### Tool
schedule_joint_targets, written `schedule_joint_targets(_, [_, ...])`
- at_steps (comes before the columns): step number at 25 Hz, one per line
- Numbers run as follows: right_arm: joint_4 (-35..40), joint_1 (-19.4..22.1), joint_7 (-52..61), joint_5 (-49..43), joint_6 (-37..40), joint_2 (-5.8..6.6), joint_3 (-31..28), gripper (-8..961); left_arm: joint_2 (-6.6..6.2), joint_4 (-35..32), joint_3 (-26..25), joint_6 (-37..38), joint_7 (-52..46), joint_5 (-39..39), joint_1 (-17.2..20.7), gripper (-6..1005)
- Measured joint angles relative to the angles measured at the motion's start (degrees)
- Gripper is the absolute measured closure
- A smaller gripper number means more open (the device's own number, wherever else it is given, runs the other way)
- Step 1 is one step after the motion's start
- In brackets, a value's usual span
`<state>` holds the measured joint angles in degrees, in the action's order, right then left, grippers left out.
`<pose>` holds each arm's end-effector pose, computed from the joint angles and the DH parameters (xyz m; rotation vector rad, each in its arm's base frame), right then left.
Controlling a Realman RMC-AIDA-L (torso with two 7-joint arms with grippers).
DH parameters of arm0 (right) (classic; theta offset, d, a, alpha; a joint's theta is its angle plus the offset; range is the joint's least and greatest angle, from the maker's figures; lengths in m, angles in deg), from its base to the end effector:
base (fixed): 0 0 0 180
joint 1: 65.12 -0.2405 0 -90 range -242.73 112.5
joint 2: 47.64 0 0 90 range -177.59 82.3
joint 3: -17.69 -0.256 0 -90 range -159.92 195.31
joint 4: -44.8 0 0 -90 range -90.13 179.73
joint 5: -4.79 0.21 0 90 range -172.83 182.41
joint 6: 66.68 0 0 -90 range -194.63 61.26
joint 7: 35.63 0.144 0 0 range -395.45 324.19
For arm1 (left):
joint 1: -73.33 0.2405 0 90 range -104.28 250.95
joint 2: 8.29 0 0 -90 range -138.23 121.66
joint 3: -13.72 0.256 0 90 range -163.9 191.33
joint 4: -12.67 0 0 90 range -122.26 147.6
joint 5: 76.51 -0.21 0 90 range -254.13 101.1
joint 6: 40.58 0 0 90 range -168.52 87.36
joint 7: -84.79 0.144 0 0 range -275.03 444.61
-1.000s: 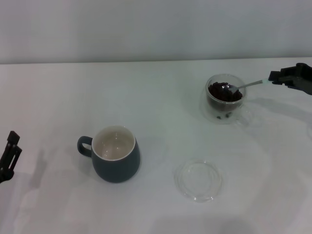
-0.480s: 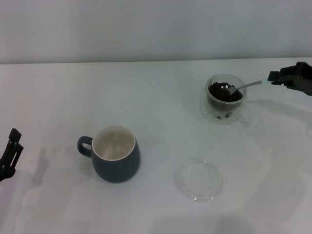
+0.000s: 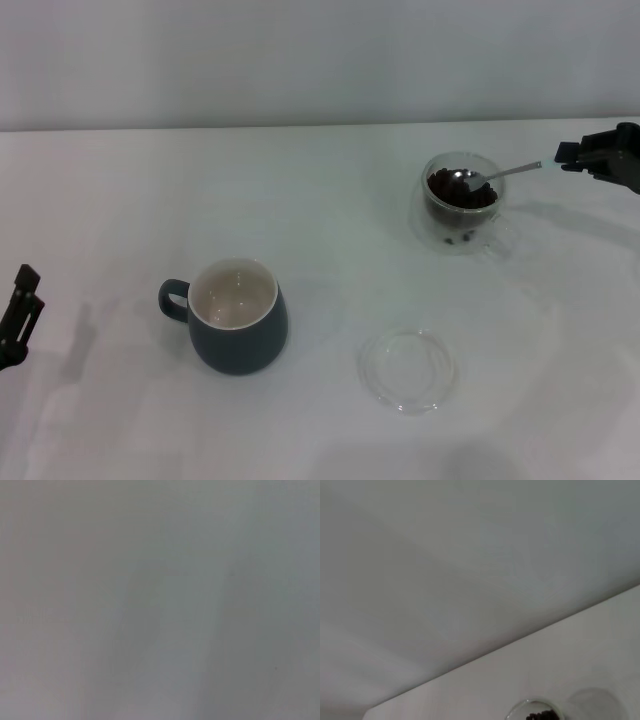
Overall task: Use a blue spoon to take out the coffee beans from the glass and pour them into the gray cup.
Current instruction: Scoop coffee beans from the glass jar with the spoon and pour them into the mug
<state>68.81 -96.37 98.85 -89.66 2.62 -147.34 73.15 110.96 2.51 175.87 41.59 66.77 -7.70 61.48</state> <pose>0.3313 0.3832 0.1014 -1.8941 1.8375 0.7688 -0.3500 0.2314 -0.0308 -1.6089 -0.6851 -0.8720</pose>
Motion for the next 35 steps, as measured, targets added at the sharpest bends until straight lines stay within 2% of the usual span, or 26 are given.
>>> schedule_joint_targets(11, [-0.9, -0.2, 0.0, 0.1, 3.1, 0.44, -1.8, 801, 0.02, 0.8, 0.0, 0.0, 0.0, 0.0, 0.0, 298])
schedule_joint_targets(20, [-0.9, -1.5, -0.1, -0.4, 10.3, 0.26, -1.2, 801, -0.06, 0.8, 0.0, 0.0, 0.0, 0.0, -0.2, 299])
schedule_joint_targets(26, [-0.4, -3.2, -0.4, -0.5, 14.2, -1.84, 1.9, 801, -0.07, 0.8, 0.0, 0.0, 0.1, 0.0, -0.2, 299])
schedule_joint_targets(35, [2.5, -6.8, -0.6, -1.4, 17.2, -6.98, 4.6, 801, -0.07, 1.5, 0.2, 0.0, 0.1, -0.1, 0.1, 298])
